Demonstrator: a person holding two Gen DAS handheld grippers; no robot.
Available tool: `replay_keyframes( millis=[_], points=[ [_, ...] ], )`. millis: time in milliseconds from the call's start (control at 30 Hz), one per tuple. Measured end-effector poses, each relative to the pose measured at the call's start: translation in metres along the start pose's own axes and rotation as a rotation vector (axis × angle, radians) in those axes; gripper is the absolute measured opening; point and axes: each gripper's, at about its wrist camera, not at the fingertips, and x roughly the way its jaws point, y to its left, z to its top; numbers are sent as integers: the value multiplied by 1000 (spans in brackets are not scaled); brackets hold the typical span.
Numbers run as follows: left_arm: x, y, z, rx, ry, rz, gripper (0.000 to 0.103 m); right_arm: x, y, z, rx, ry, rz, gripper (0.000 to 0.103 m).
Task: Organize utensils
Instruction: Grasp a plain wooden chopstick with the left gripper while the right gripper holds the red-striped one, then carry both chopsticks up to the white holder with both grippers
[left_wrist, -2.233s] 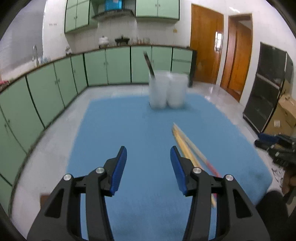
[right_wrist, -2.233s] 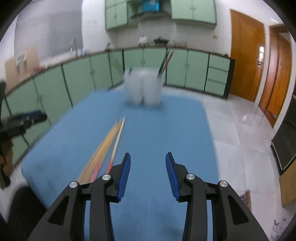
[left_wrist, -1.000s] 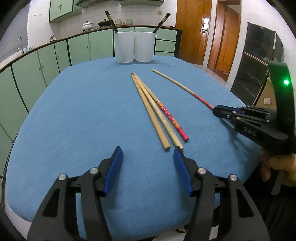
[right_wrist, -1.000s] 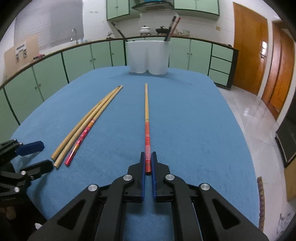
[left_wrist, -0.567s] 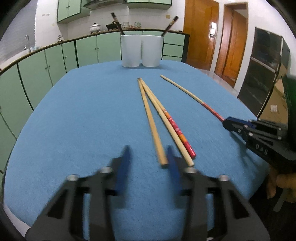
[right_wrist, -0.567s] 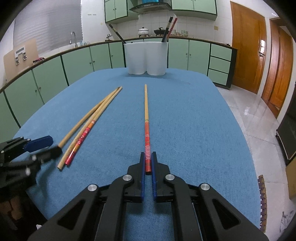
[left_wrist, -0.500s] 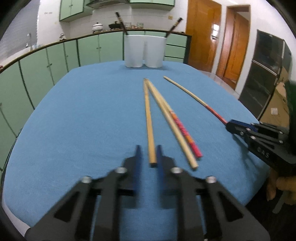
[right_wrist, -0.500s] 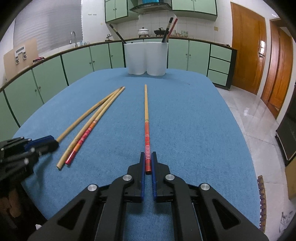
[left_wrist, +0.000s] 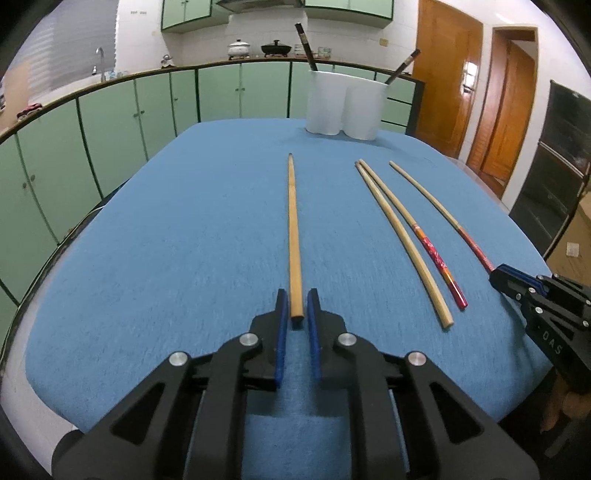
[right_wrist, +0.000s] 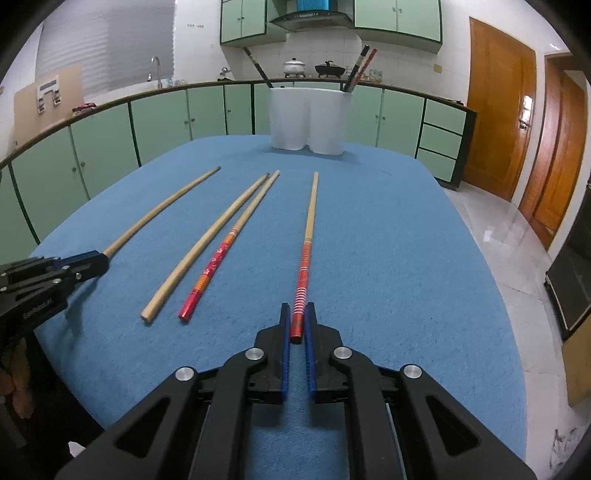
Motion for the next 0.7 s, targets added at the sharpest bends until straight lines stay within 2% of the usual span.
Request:
replay_keyframes(
  millis=[200, 367, 700],
  points=[
    [-3, 1, 5, -6, -3, -12, 6, -6, -2, 3, 22, -3, 11, 7],
    [-36, 6, 23, -41, -33, -38, 6, -37, -2, 12, 62, -34, 31, 7],
    [-105, 11, 83, -11, -146, -71, 6, -114, -11, 78, 72, -97, 58, 6]
  ],
)
